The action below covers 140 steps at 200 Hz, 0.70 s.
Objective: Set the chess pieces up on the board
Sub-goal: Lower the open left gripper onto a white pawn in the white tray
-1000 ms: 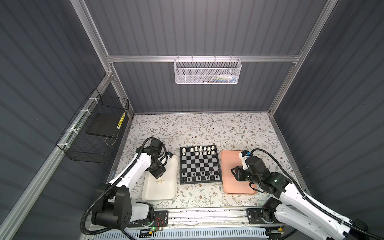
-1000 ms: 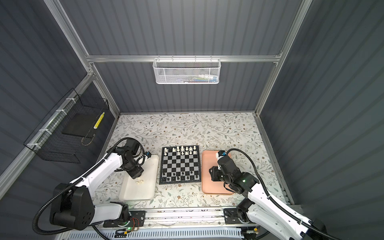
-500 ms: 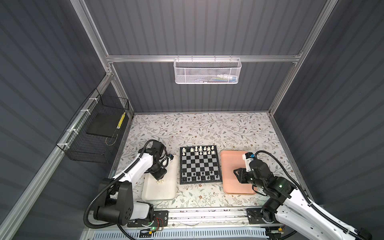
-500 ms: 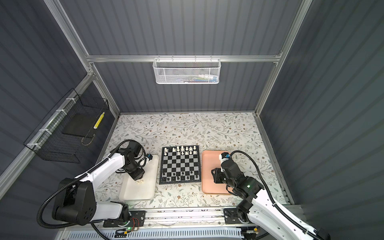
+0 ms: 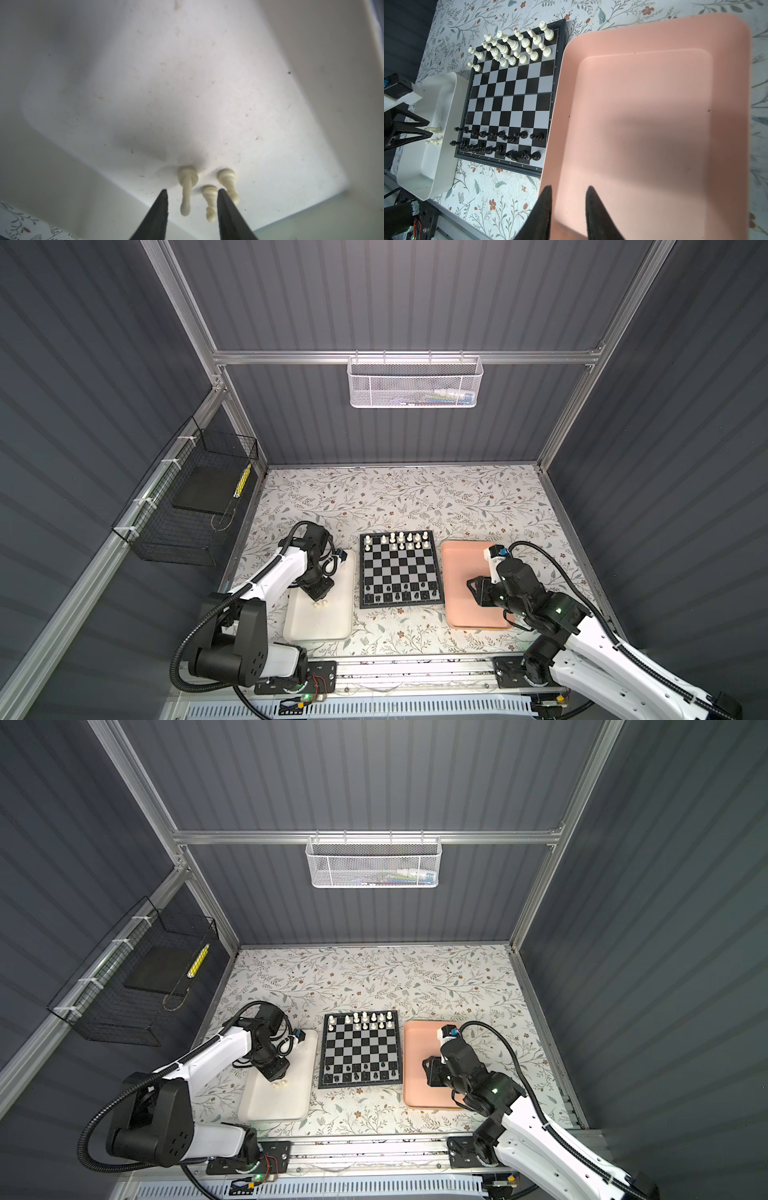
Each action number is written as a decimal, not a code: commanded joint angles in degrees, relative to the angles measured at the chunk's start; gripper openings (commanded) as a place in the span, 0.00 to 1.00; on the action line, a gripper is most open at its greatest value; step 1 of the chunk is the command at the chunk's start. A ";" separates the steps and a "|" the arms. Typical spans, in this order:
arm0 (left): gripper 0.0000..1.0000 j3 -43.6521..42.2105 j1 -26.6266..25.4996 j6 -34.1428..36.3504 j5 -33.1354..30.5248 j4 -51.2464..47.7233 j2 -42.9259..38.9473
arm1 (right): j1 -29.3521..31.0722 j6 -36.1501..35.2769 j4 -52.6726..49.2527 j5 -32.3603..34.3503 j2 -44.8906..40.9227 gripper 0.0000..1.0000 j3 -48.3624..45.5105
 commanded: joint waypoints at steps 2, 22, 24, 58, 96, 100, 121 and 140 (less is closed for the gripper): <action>0.42 -0.34 0.34 -0.83 0.65 -0.33 0.42 | -0.14 -0.43 0.74 0.26 0.26 0.31 -0.61; 0.42 -0.33 0.44 -0.98 0.31 -0.15 0.68 | -0.10 -0.53 1.03 0.19 0.65 0.31 -0.57; 0.42 -0.38 0.46 -1.10 0.17 -0.05 0.71 | -0.15 -0.56 1.01 0.13 0.66 0.31 -0.57; 0.42 -0.35 0.56 -1.24 0.18 0.25 1.04 | -0.16 -0.56 0.98 0.11 0.68 0.31 -0.50; 0.41 -0.55 0.73 -1.15 -0.15 0.25 1.19 | -0.11 -0.36 1.04 -0.17 0.55 0.31 -0.70; 0.41 -0.67 0.80 -1.12 -0.08 0.33 1.22 | -0.09 -0.30 0.97 -0.20 0.57 0.31 -0.76; 0.39 -0.86 0.82 -1.25 0.10 0.29 1.04 | -0.09 -0.28 1.30 -0.32 0.67 0.31 -0.94; 0.39 -0.78 0.82 -1.27 0.10 0.17 0.87 | -0.16 -0.34 1.53 -0.42 0.79 0.31 -0.84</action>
